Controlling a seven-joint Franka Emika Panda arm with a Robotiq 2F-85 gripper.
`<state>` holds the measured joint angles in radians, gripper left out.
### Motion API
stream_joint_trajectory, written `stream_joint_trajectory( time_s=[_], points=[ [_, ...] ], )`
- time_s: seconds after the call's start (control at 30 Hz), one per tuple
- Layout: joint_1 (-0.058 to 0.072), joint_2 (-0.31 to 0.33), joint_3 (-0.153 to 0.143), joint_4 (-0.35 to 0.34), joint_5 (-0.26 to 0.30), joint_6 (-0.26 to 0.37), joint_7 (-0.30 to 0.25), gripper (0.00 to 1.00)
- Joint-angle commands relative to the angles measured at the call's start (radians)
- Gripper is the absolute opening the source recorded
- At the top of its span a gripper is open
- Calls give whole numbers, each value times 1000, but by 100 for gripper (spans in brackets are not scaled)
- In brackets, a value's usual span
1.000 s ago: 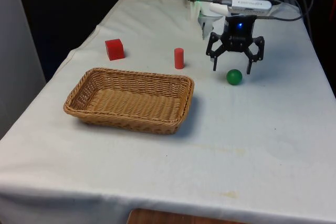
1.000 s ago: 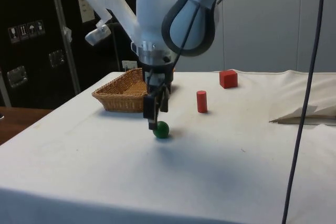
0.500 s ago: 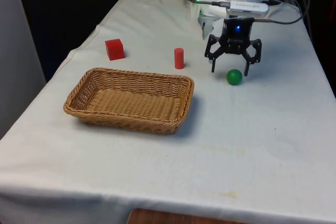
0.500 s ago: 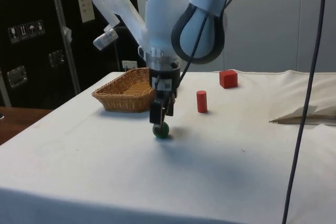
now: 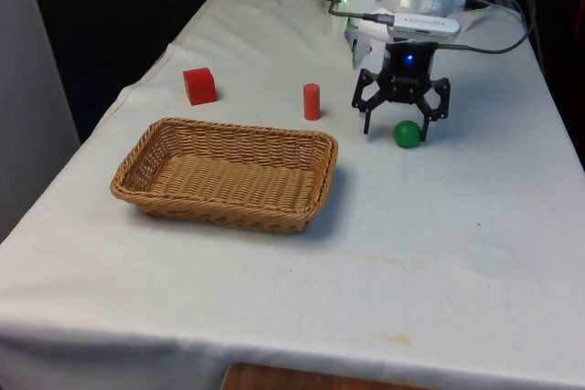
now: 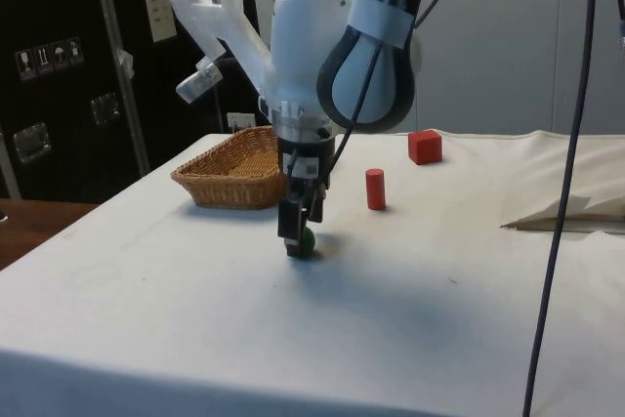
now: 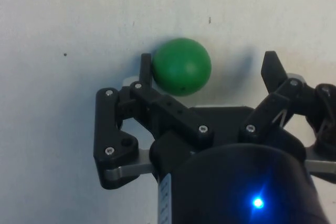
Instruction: Pick up the object to the left of the cylinder and place it into the basket.
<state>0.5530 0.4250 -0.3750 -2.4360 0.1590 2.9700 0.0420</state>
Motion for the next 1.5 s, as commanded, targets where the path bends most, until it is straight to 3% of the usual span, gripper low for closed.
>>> stream_joint_trajectory(
  time_s=[0.0, 0.07, 0.1, 0.13, 0.17, 0.27, 0.3, 0.37, 0.4, 0.43, 0.47, 0.5, 0.7, 0.73, 0.77, 0.8, 1.03, 1.07, 1.13, 1.37, 1.4, 1.47],
  points=[
    [-22, -8, 29, -3, 18, 12, -13, 100],
    [-19, -7, 25, -3, 15, 10, -11, 100],
    [-1, 1, 0, 0, 0, 0, 0, 100],
    [-18, -6, 22, -2, 14, 9, -9, 100],
    [-17, -5, 21, -2, 13, 8, -9, 96],
    [-15, -4, 18, -2, 11, 7, -8, 67],
    [-15, -4, 17, -2, 11, 6, -7, 44],
    [-14, -3, 16, -2, 10, 6, -7, 24],
    [-2, 1, 0, 0, 0, 0, 1, 13],
    [-14, -3, 16, -2, 10, 6, -6, 13],
    [-14, -3, 16, -1, 10, 6, -6, 3],
    [-14, -3, 16, -1, 10, 6, -6, 0],
    [-13, -3, 15, -1, 9, 5, -6, 0],
    [-12, -4, 12, -1, 8, 3, -5, 0],
    [-2, 1, 0, 1, 0, 0, 1, 0],
    [-8, -9, 6, -1, 4, -2, -4, 0],
    [5, -51, -26, -4, -12, -34, -8, 0],
    [-2, -46, -14, -1, -2, -26, -11, 0],
    [6, -62, -32, -5, -15, -42, -9, 0],
    [6, -103, -47, -3, -19, -73, -24, 0],
    [-2, -104, -33, -2, -5, -68, -32, 0],
    [5, -113, -49, -1, -20, -81, -28, 0]
  ],
)
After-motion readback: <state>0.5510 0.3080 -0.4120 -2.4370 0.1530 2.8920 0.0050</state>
